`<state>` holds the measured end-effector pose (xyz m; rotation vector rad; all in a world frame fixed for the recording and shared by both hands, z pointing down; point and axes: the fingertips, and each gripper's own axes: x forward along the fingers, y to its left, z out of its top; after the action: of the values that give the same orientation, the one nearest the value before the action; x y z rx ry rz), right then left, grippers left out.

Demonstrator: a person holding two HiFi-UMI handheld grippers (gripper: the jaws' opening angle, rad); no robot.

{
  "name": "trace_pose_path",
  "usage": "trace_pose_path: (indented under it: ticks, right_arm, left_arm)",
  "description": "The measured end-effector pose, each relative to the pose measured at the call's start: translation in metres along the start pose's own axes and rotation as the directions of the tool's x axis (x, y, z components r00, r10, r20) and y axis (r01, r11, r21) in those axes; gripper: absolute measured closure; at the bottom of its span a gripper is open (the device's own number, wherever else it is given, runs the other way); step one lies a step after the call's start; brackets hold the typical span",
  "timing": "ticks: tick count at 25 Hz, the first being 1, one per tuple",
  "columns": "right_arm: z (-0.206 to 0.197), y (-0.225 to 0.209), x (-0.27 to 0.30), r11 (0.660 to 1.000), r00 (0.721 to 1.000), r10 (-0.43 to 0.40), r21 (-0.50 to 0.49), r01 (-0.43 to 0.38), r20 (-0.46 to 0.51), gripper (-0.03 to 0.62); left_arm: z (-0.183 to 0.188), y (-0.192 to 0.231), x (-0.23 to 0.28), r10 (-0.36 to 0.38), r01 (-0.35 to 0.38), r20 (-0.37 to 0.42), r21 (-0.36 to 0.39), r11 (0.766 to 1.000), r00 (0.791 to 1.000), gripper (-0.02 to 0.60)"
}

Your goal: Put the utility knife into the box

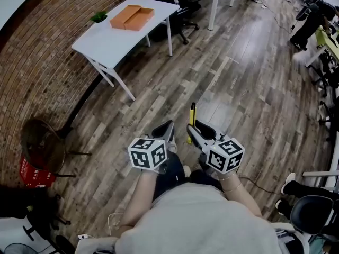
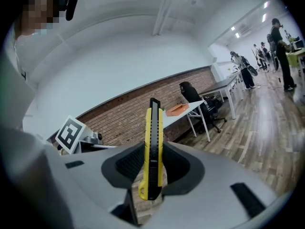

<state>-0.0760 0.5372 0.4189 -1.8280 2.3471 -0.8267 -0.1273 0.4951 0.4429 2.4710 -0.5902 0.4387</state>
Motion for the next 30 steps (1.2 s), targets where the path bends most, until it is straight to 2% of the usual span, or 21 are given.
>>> trace_pose_path:
  ticks: [4,6,9,13,21,25,30]
  right_arm:
    - [0.013,-0.023,0.034,1.000,1.000,-0.014,0.012,0.014,-0.004,0.480]
    - [0.025,-0.036,0.058,1.000,1.000,-0.014,0.007,0.014,-0.003,0.480]
    - [0.049,-0.053,0.101,1.000,1.000,-0.009,-0.025,0.009,-0.015,0.480]
    - [0.088,-0.069,0.154,0.997,1.000,-0.004,-0.074,0.001,-0.030,0.480]
    - [0.154,-0.084,0.259,0.993,1.000,-0.005,-0.118,0.003,-0.019,0.480]
    - [0.161,-0.096,0.280,0.994,0.999,-0.037,-0.104,0.034,-0.027,0.480]
    - [0.163,-0.112,0.297,0.995,0.996,-0.054,-0.089,0.048,-0.066,0.480]
  left_arm:
    - [0.017,0.029,0.030,-0.007,0.007,-0.019,-0.015,1.000,1.000,0.574]
    - [0.033,0.046,0.048,-0.019,0.019,-0.029,0.000,1.000,0.999,0.574]
    - [0.067,0.078,0.071,-0.018,0.018,-0.019,0.024,1.000,1.000,0.574]
    - [0.118,0.118,0.096,-0.023,0.023,0.020,0.001,1.000,1.000,0.574]
    - [0.210,0.192,0.133,-0.058,0.058,0.066,0.010,0.998,0.996,0.574]
    - [0.232,0.209,0.150,-0.090,0.089,0.054,0.023,0.996,0.994,0.574]
    - [0.242,0.228,0.162,-0.088,0.088,0.055,-0.011,0.996,0.995,0.574]
